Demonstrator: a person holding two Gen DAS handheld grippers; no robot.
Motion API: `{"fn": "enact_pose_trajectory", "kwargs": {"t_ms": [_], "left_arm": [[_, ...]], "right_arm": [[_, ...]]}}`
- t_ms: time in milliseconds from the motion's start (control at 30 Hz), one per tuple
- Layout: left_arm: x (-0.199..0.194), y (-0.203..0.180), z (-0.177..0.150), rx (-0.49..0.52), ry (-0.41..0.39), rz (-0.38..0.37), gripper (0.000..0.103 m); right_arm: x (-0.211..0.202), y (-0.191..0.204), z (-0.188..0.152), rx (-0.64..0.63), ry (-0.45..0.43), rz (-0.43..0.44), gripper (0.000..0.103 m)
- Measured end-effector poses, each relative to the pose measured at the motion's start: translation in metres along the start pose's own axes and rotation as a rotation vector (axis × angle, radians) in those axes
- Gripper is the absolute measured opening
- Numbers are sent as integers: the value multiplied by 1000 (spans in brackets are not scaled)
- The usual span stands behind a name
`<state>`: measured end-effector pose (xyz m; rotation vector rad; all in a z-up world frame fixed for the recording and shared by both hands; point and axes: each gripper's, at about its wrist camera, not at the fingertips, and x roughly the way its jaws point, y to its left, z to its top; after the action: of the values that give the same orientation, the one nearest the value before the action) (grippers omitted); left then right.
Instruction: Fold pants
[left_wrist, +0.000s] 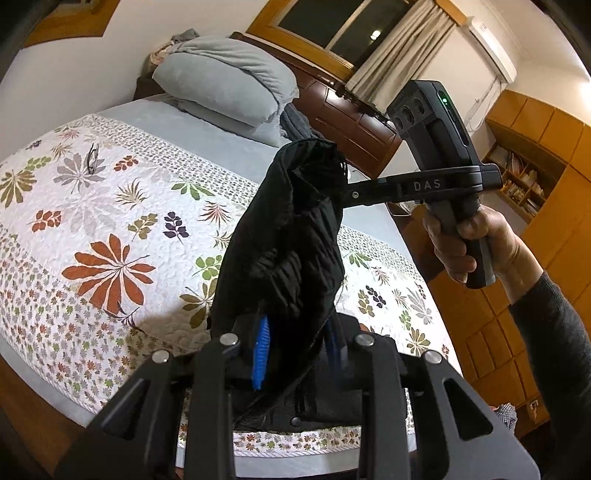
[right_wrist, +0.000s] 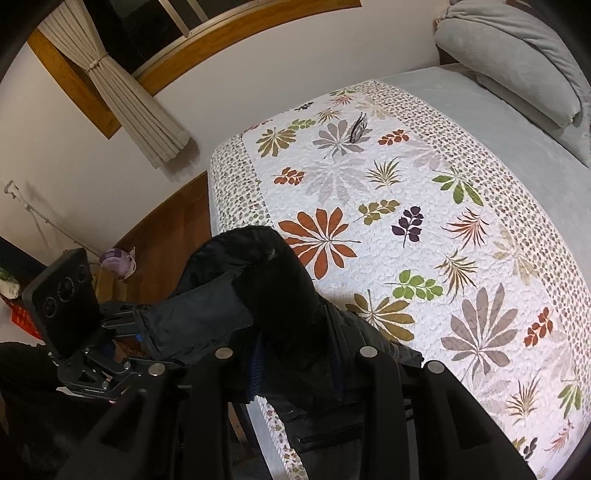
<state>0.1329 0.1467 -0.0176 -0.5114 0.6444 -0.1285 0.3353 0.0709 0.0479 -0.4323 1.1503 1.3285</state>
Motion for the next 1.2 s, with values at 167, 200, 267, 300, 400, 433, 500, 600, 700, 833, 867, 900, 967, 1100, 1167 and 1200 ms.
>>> {"fn": "enact_pose_trajectory", "kwargs": {"t_ms": [167, 200, 267, 300, 400, 433, 500, 600, 700, 833, 867, 900, 967, 1100, 1167, 1200], "left_arm": [[3, -12, 0, 22, 7, -7, 24], [4, -14, 0, 25, 8, -8, 24], [5, -18, 0, 34, 10, -9, 24], [6, -19, -1, 38, 11, -9, 24], [8, -26, -2, 51, 17, -12, 24], [9, -28, -2, 55, 19, -14, 24], [11, -34, -3, 67, 24, -18, 24], [15, -43, -5, 82, 32, -26, 24], [19, -54, -8, 102, 41, -34, 24], [27, -70, -11, 128, 54, -46, 24], [29, -74, -12, 134, 58, -49, 24], [31, -76, -13, 137, 61, -51, 24], [36, -81, -14, 146, 68, -56, 24], [43, -91, -17, 162, 80, -62, 24], [47, -96, -19, 173, 88, -66, 24], [48, -98, -20, 176, 91, -67, 24]], "right_arm": [[-9, -4, -9, 11, -14, -5, 30], [-11, -5, -11, 13, -17, -6, 30], [-14, -6, -14, 16, -22, -8, 30], [-16, -7, -15, 18, -24, -9, 30], [-20, -9, -21, 22, -30, -13, 30], [-22, -9, -23, 25, -33, -15, 30], [-26, -12, -28, 31, -39, -18, 30], [-33, -15, -37, 40, -47, -24, 30], [-40, -21, -46, 53, -57, -29, 30], [-49, -28, -60, 71, -73, -33, 30], [-51, -31, -64, 76, -77, -34, 30], [-54, -34, -68, 83, -82, -34, 30], [-57, -38, -75, 92, -88, -36, 30], [-63, -46, -86, 107, -97, -37, 30], [-65, -49, -91, 113, -101, -38, 30], [-66, -51, -94, 116, -104, -37, 30]]}}
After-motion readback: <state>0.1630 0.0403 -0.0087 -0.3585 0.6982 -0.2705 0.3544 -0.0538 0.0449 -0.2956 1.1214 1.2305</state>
